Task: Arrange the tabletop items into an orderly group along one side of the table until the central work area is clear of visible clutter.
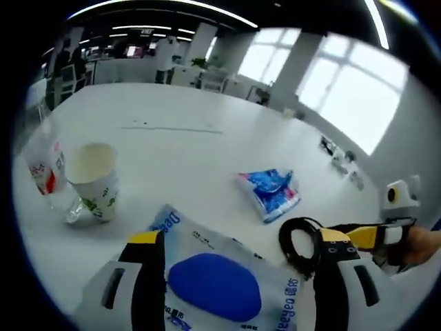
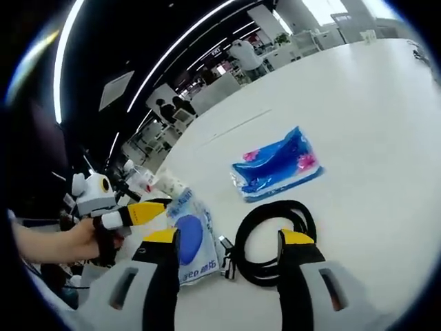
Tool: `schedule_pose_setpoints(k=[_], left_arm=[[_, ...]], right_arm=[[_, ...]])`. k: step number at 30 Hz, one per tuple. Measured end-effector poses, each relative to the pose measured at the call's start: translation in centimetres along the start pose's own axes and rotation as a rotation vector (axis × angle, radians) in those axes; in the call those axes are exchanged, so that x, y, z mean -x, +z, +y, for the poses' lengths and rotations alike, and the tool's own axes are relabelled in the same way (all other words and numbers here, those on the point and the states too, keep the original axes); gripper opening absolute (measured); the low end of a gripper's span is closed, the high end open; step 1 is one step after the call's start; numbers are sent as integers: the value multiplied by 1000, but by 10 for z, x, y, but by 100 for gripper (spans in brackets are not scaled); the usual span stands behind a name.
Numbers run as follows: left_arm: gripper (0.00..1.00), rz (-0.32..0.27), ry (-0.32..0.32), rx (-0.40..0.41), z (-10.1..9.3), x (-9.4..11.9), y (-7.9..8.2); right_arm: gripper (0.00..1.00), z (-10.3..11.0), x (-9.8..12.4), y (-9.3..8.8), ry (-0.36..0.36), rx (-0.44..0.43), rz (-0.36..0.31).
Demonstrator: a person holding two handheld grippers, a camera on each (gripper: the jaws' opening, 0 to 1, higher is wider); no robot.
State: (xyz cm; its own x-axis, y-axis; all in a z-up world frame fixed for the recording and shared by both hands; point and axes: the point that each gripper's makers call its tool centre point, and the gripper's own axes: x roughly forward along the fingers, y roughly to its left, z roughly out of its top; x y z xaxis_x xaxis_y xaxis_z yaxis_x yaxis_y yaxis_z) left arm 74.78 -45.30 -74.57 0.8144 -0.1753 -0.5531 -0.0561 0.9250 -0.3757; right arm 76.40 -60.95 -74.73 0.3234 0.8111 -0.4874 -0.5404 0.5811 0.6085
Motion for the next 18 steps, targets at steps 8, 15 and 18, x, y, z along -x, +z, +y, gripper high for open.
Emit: schedule_pose_setpoints(k=[8, 15, 18], left_arm=[[85, -2, 48, -3, 32, 14, 4], [84, -21, 82, 21, 52, 24, 7], [84, -21, 87, 27, 55, 25, 5]], right_arm=[[54, 13, 0, -13, 47, -63, 28], [53, 18, 1, -25, 49, -58, 59], [53, 19, 1, -24, 49, -63, 57]])
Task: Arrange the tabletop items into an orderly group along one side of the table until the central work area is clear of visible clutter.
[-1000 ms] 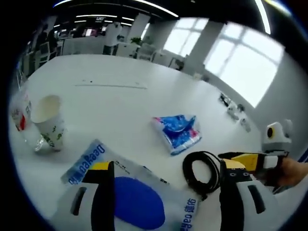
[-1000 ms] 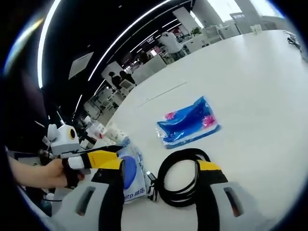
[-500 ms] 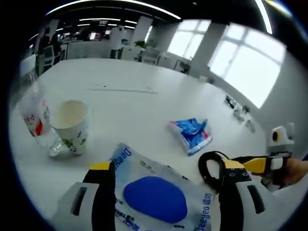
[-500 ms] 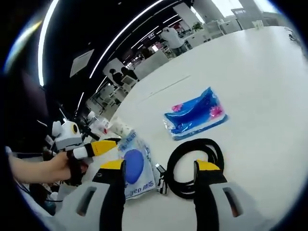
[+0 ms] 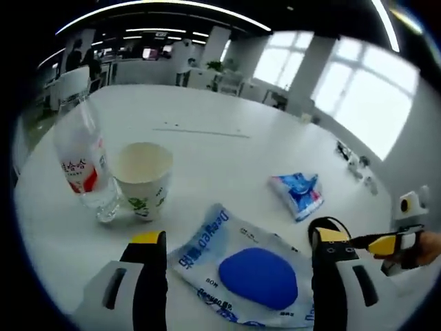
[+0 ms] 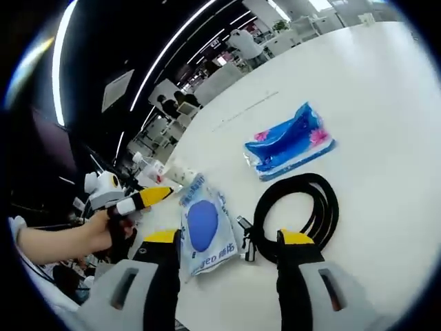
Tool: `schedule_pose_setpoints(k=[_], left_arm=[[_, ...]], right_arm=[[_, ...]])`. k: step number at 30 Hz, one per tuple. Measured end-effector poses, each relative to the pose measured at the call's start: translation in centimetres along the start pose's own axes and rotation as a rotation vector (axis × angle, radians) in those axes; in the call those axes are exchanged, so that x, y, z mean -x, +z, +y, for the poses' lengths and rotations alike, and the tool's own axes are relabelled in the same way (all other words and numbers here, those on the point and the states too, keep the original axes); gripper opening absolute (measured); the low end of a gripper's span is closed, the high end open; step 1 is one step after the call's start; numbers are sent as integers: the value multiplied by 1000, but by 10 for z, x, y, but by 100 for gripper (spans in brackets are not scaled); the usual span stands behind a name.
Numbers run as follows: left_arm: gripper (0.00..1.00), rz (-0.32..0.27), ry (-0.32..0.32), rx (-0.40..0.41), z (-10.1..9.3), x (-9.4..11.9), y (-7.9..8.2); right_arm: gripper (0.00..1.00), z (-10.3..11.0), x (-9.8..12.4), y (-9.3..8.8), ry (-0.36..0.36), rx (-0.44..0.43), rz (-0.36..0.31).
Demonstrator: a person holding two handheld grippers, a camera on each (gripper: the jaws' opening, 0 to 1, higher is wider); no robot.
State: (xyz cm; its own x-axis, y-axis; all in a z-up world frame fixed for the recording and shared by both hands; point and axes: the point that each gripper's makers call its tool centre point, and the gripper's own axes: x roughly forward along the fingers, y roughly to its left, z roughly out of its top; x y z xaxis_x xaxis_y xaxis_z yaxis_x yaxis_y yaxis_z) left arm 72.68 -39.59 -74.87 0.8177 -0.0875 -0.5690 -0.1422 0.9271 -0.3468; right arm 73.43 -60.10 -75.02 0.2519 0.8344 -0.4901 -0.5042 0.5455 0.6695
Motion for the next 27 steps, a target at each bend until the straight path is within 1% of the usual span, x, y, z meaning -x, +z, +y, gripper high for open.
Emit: schedule_pose_setpoints(k=[8, 11, 13, 15, 16, 19, 21, 23, 27], left_arm=[[83, 10, -3, -2, -2, -3, -3], [81, 14, -4, -7, 1, -4, -4], [80, 15, 3, -4, 4, -4, -7], [80, 24, 8, 5, 10, -5, -10], [80, 28, 14, 5, 7, -3, -11], [80, 38, 26, 5, 18, -5, -14], [77, 43, 29, 11, 22, -6, -14], [75, 39, 34, 21, 25, -6, -14], [74, 40, 43, 34, 31, -7, -15]], right_arm=[[53, 5, -4, -3, 8, 2, 18], [52, 3, -7, -7, 18, -32, 34], [51, 4, -10, -11, 20, -50, 49], [51, 8, -11, -17, 25, -36, 73], [51, 11, -11, -20, 30, -28, 83], [51, 20, -13, -28, 54, -37, 108], [51, 26, -15, -35, 74, -52, 131], [51, 29, -17, -42, 77, -53, 154], [50, 37, -19, -51, 91, -44, 186]])
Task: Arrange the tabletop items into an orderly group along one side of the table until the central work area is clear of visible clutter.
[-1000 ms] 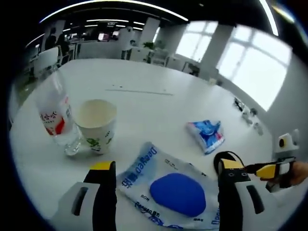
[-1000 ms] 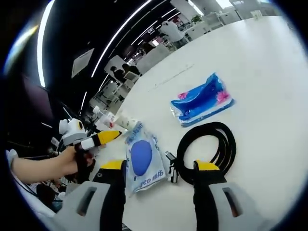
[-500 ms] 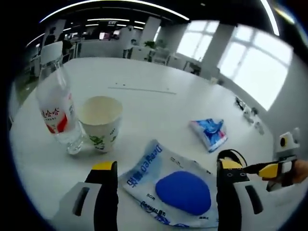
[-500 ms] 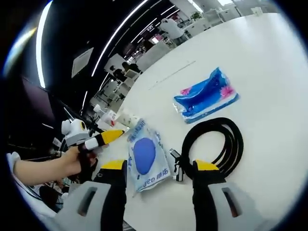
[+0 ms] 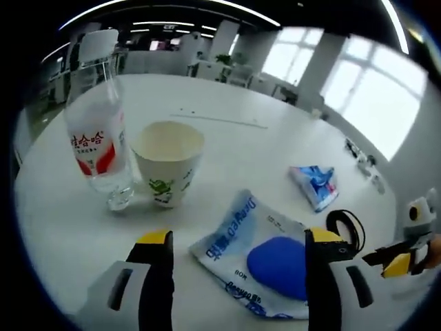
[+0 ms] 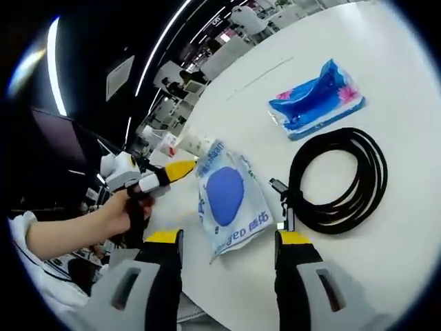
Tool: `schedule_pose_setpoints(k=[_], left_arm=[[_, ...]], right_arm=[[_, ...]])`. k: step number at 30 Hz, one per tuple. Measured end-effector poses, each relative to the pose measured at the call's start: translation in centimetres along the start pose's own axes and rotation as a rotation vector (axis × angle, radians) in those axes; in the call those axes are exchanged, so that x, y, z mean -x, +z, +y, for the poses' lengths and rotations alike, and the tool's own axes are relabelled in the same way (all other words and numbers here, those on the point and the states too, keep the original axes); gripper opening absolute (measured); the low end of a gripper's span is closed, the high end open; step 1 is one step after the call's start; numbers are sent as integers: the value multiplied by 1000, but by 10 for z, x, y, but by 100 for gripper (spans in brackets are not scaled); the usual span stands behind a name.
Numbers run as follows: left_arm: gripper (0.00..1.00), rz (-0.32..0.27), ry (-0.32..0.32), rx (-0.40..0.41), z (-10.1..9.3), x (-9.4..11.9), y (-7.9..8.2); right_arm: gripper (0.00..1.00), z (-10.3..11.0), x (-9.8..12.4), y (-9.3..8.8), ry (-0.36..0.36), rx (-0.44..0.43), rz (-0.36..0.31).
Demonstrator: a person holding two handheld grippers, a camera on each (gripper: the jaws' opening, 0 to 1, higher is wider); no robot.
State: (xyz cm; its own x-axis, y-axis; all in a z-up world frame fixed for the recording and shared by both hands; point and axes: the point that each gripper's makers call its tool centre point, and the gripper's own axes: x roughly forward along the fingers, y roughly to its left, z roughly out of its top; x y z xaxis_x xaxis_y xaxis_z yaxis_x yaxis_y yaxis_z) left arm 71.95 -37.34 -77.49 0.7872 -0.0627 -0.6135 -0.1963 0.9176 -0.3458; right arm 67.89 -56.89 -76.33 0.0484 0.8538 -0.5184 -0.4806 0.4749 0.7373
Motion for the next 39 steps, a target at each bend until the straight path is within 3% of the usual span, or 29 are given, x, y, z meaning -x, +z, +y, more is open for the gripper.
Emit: schedule_pose_setpoints(k=[10, 14, 21, 27, 39], left_arm=[[71, 19, -8, 12, 1, -5, -1], [61, 25, -24, 17, 1, -9, -3], [53, 31, -21, 22, 4, -8, -7], [45, 24, -20, 35, 8, -5, -12], [25, 7, 22, 67, 26, -4, -19]], right_arm=[[50, 11, -12, -10, 36, -46, 37], [49, 10, -19, -11, 34, -67, 46], [47, 6, -26, -10, 15, -140, 40], [40, 3, -31, -17, 8, -122, 64], [17, 7, -48, -40, -17, -91, 131]])
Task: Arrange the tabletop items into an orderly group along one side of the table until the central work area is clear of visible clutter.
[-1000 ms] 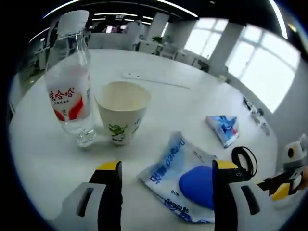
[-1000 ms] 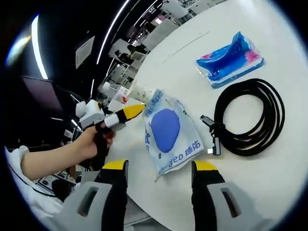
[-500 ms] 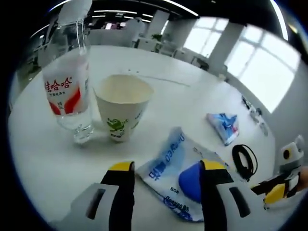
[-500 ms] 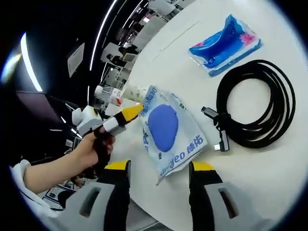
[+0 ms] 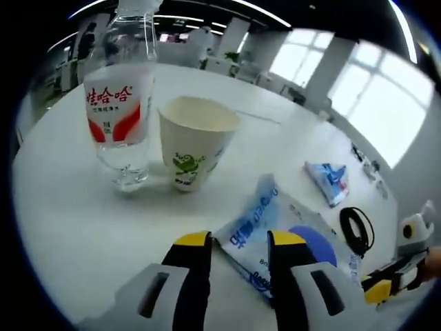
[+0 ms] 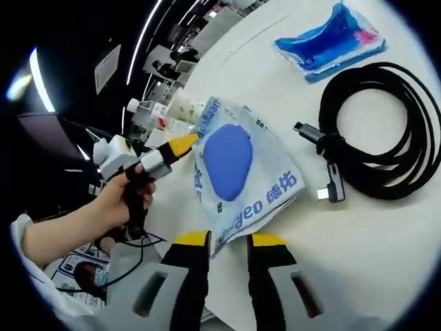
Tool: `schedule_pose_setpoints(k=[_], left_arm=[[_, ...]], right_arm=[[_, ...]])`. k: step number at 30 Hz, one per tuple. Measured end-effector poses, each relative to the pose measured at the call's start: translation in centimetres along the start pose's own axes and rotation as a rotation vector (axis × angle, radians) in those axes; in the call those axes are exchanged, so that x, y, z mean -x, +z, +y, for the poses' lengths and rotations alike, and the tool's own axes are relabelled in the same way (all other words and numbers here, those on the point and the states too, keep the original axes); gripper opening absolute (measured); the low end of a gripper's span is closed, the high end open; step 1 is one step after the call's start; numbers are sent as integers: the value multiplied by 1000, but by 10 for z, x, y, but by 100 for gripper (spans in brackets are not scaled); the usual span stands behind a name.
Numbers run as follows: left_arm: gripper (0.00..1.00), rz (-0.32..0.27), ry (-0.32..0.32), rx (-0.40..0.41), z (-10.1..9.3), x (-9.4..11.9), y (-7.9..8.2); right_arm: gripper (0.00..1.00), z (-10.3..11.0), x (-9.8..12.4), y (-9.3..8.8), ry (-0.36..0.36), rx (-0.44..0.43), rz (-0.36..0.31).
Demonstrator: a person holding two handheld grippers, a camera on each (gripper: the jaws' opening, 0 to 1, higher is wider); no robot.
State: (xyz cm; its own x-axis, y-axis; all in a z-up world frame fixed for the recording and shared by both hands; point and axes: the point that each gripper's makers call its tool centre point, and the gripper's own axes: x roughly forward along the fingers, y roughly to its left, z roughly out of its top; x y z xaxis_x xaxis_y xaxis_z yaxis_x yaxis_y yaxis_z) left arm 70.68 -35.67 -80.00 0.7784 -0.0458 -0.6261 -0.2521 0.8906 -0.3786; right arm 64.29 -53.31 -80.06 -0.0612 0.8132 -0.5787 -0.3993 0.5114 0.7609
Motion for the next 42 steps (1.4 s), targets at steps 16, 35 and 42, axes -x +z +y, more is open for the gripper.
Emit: schedule_pose_setpoints(k=[16, 35, 42], left_arm=[[3, -5, 40, -29, 12, 7, -7], [0, -113, 45, 82, 16, 37, 2], [0, -153, 47, 116, 13, 48, 6]], right_arm=[[0, -7, 6, 4, -60, 90, 3], [0, 10, 18, 35, -82, 378, -24], [0, 12, 25, 51, -112, 442, -52]])
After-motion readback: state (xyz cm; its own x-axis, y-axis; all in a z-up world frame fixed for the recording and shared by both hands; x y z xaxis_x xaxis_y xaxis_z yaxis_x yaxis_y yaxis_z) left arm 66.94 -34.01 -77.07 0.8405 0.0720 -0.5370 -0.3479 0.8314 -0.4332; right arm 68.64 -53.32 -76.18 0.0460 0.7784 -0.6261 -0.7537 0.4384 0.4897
